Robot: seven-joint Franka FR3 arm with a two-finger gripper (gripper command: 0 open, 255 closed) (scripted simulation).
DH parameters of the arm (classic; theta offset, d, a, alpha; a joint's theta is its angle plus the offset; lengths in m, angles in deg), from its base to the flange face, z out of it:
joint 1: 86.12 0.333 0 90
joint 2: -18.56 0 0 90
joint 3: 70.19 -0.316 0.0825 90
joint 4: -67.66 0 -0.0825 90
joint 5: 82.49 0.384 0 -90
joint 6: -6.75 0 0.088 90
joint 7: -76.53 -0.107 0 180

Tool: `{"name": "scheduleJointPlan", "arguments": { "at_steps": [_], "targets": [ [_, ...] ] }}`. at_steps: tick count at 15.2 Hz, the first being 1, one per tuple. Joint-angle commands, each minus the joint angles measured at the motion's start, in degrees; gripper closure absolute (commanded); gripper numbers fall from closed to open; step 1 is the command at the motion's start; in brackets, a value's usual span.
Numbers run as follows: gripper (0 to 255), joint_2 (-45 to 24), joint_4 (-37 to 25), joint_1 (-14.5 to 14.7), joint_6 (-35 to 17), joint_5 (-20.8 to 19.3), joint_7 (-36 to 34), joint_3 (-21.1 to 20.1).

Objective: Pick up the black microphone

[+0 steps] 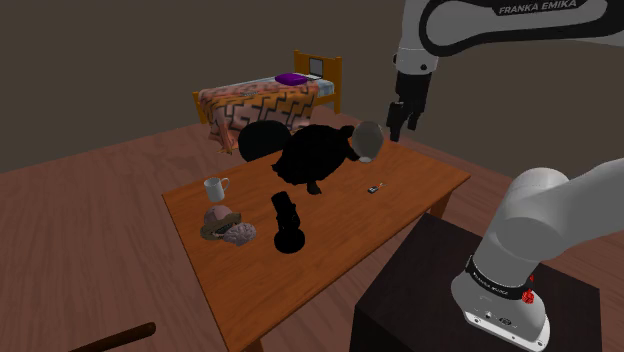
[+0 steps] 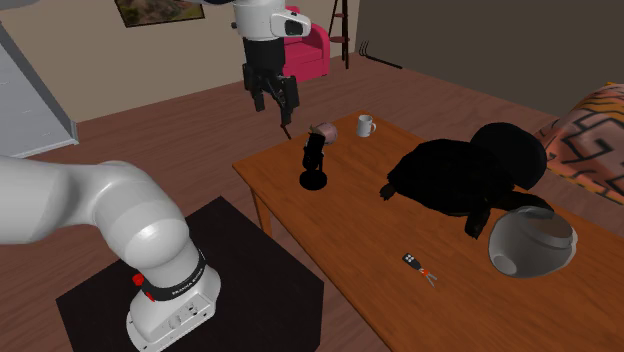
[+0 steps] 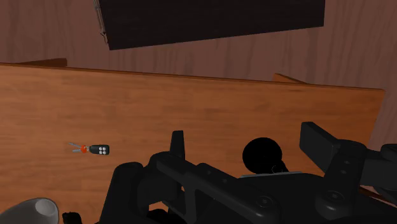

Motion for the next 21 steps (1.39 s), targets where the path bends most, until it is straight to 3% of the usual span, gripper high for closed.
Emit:
{"name": "scheduleJointPlan", "arguments": {
  "at_steps": [1, 11, 21],
  "targets": [
    [0, 0.0, 0.0, 0.0, 0.0, 0.0, 0.0, 0.0],
    [0, -21.3, -6.5, 2.2, -12.3, 1.4, -6.3, -5.3],
    [0, -44.2, -20.4, 3.9, -18.6, -0.9, -12.7, -9.1]
  ]
}}
